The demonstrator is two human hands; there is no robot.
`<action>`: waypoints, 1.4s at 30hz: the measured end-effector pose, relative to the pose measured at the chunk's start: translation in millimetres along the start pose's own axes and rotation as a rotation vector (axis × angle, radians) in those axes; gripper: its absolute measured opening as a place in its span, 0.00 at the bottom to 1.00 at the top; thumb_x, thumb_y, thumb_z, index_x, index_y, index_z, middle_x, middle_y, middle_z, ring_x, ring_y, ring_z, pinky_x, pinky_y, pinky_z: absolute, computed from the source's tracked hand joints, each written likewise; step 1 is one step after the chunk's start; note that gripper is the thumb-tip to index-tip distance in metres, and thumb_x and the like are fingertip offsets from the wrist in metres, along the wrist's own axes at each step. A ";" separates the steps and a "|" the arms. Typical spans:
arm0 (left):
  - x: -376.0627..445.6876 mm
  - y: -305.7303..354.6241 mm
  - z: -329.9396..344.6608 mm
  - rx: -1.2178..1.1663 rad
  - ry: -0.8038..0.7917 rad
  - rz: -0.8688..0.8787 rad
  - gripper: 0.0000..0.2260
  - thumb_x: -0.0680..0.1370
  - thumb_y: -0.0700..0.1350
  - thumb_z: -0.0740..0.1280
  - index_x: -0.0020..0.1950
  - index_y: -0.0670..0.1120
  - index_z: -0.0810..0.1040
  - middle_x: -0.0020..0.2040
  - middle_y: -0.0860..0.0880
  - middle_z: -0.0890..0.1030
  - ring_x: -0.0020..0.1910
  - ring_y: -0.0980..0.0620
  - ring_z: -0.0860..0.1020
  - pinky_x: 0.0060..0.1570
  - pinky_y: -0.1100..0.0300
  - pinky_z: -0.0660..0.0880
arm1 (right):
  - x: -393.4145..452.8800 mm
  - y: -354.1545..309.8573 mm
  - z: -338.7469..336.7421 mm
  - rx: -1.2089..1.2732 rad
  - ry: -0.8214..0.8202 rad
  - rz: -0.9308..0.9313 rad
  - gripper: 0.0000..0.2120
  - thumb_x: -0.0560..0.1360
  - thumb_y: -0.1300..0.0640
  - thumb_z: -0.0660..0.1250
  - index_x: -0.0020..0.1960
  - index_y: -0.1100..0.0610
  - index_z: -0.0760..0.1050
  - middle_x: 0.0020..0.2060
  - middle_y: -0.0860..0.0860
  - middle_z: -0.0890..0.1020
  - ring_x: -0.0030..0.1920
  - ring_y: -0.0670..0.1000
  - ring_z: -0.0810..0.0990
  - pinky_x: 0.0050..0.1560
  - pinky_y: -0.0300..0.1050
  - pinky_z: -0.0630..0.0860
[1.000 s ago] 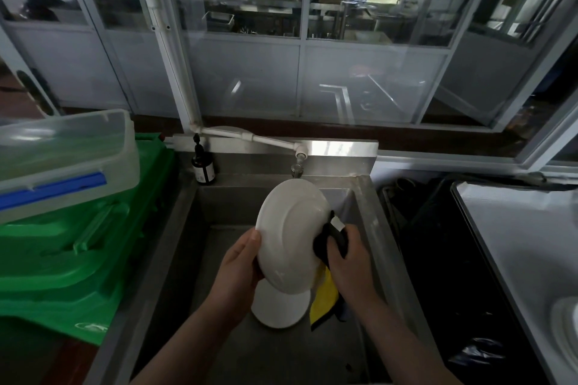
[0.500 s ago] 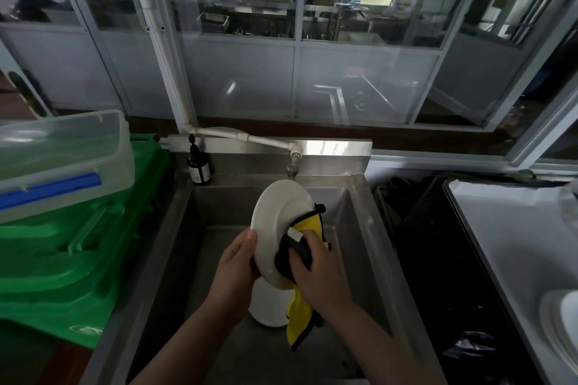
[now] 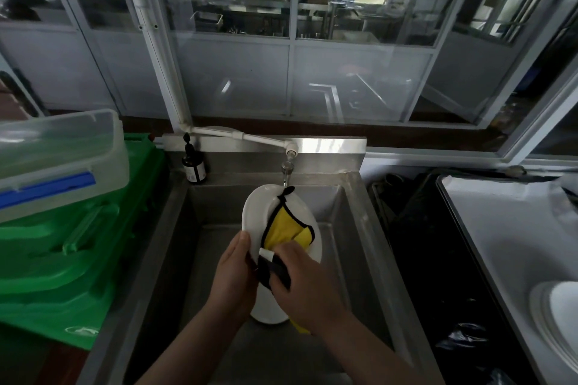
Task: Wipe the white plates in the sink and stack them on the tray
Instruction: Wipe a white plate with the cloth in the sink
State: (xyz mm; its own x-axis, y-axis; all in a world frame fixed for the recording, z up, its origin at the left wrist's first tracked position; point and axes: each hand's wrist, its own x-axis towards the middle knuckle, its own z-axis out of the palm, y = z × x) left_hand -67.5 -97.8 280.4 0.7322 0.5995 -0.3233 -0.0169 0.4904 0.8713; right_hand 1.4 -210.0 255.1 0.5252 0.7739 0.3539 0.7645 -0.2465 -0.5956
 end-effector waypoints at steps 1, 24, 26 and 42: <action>0.3 0.4 0.5 -0.008 0.013 -0.015 0.17 0.86 0.48 0.53 0.61 0.42 0.78 0.54 0.38 0.85 0.54 0.41 0.84 0.57 0.45 0.78 | -0.7 -0.6 0.7 -0.015 -0.018 -0.031 0.05 0.78 0.50 0.61 0.51 0.50 0.68 0.47 0.42 0.71 0.39 0.41 0.68 0.36 0.28 0.65; 2.8 -0.1 -12.1 -0.062 0.065 -0.047 0.13 0.85 0.50 0.55 0.59 0.47 0.78 0.48 0.46 0.87 0.48 0.47 0.85 0.45 0.51 0.79 | -2.2 37.9 -10.7 -0.138 -0.036 -0.002 0.07 0.76 0.49 0.61 0.51 0.52 0.71 0.47 0.43 0.70 0.36 0.43 0.67 0.33 0.32 0.60; 1.4 -1.5 -15.2 -0.040 0.068 -0.029 0.13 0.85 0.49 0.55 0.59 0.49 0.78 0.49 0.46 0.87 0.47 0.49 0.85 0.42 0.54 0.81 | -1.2 47.8 -15.6 -0.152 -0.038 0.018 0.07 0.76 0.49 0.61 0.51 0.51 0.71 0.48 0.43 0.69 0.36 0.43 0.65 0.33 0.34 0.58; -0.1 -6.0 -17.9 -0.132 0.066 -0.084 0.13 0.85 0.48 0.56 0.61 0.48 0.79 0.52 0.48 0.87 0.48 0.52 0.85 0.43 0.54 0.79 | -2.5 79.5 -34.5 0.071 0.187 0.424 0.15 0.75 0.61 0.67 0.39 0.46 0.64 0.34 0.46 0.71 0.35 0.41 0.71 0.33 0.34 0.65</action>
State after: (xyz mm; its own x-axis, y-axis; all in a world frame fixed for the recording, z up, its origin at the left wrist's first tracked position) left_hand -79.7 -89.5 268.6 0.6886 0.5912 -0.4198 -0.0500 0.6163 0.7859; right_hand 73.7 -251.6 231.7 0.8492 0.4932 0.1888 0.4439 -0.4730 -0.7611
